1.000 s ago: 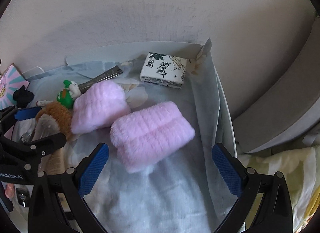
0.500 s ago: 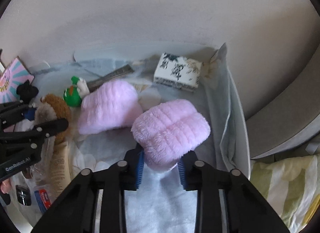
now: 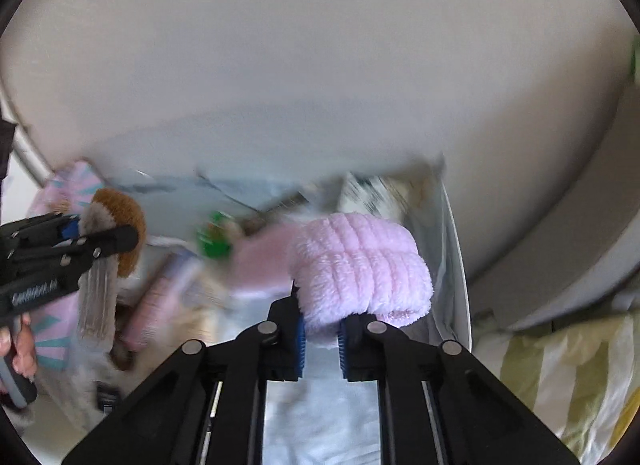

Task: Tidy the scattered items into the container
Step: 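Carry both held items to the striped box and open both tools inside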

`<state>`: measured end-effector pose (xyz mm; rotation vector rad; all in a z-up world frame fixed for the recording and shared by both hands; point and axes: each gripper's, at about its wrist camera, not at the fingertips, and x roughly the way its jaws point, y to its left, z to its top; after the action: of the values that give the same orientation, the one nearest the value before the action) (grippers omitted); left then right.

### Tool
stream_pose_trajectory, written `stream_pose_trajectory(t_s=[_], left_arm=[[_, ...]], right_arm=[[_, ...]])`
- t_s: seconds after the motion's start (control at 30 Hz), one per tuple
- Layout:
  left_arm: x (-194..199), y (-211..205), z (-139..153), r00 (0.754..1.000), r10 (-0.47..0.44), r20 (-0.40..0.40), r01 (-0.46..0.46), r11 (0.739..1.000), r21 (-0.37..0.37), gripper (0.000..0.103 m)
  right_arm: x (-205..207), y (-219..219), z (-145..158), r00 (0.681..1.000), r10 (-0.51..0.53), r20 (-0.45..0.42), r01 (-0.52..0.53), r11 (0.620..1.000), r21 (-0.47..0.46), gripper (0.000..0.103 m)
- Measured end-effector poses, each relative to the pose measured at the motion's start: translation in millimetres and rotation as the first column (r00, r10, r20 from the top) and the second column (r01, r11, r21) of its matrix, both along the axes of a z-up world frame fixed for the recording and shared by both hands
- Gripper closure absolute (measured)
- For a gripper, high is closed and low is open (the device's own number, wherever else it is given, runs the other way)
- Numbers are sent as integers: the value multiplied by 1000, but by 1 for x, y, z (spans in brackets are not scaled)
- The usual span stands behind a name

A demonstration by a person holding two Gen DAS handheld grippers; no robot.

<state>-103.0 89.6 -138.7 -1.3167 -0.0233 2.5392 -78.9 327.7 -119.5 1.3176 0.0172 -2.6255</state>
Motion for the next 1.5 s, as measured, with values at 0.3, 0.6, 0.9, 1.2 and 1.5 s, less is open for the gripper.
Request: stream_pose_trajectory(t_s=[0.3,0.6,0.9,1.2,1.5], left_arm=[[65,-146,68,951,307,-25,-307,951,-21,72],[114,-230,32,885,462,48,-461,887,-33,71],[119,-249,17,869,487,89,-494,865,87,11],[117,-266,22,874,477,93,-486,865,128,11],[121,-279,23,870,487,79,-493,864,106,11]], right_arm=[[31,-138,97,935,321,-153,-341,932,-126,91],[45,-279,78,796,592,-127,-605,777,-173,91],[18,-338,54,779,627,17,-604,758,-247,48],[4,-308,68,786,617,39,-537,712,-453,34],[8,-344,69,757,644,115,-551,722,-418,33]])
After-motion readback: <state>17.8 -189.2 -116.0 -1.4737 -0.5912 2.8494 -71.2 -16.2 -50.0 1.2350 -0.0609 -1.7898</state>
